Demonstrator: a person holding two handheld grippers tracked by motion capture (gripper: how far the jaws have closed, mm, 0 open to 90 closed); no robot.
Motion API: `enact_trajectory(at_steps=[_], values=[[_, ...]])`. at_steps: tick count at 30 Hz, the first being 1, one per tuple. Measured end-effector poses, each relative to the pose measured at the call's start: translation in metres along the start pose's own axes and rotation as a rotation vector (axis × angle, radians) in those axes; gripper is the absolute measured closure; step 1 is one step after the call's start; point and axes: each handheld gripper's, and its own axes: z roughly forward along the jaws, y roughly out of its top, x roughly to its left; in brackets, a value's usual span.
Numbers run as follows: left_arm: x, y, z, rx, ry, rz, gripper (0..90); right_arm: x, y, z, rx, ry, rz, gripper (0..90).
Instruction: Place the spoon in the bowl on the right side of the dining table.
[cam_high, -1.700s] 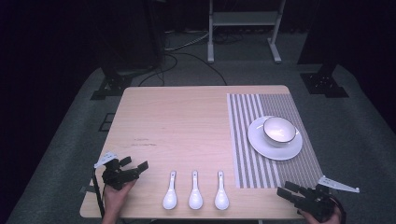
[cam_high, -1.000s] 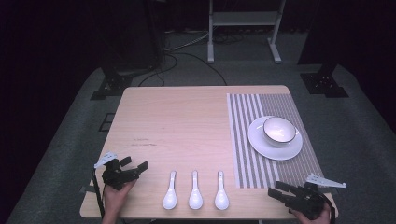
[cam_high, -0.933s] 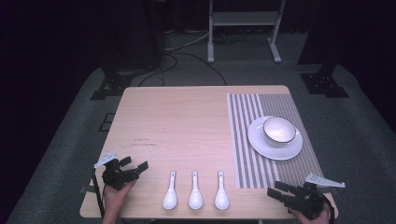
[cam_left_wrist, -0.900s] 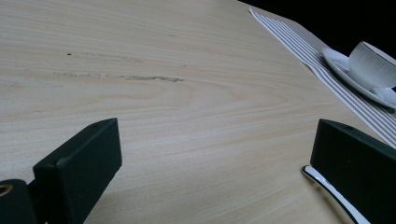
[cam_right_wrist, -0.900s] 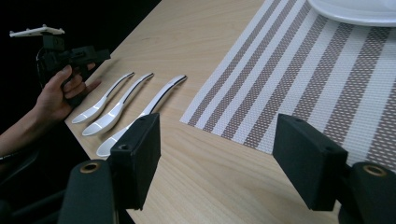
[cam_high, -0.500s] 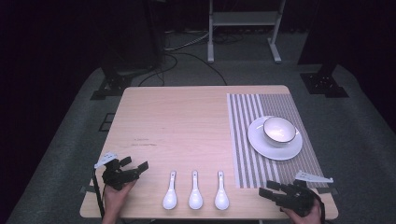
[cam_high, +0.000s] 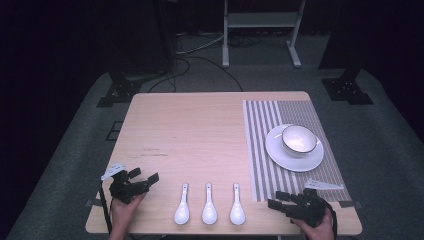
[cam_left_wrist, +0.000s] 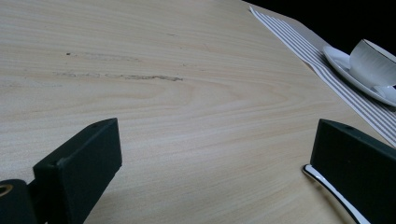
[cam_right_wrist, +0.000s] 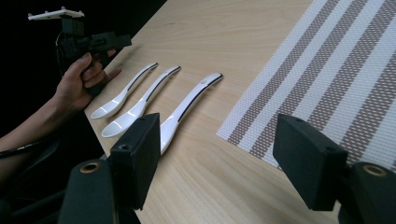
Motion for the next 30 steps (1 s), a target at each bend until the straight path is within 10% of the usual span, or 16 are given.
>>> enact_trajectory(at_steps=[30], values=[[0.0,0.0,0.0,0.0,-0.003,-0.001,0.6,0.015,0.028,0.061,0.115,0.038,0.012,32.4]])
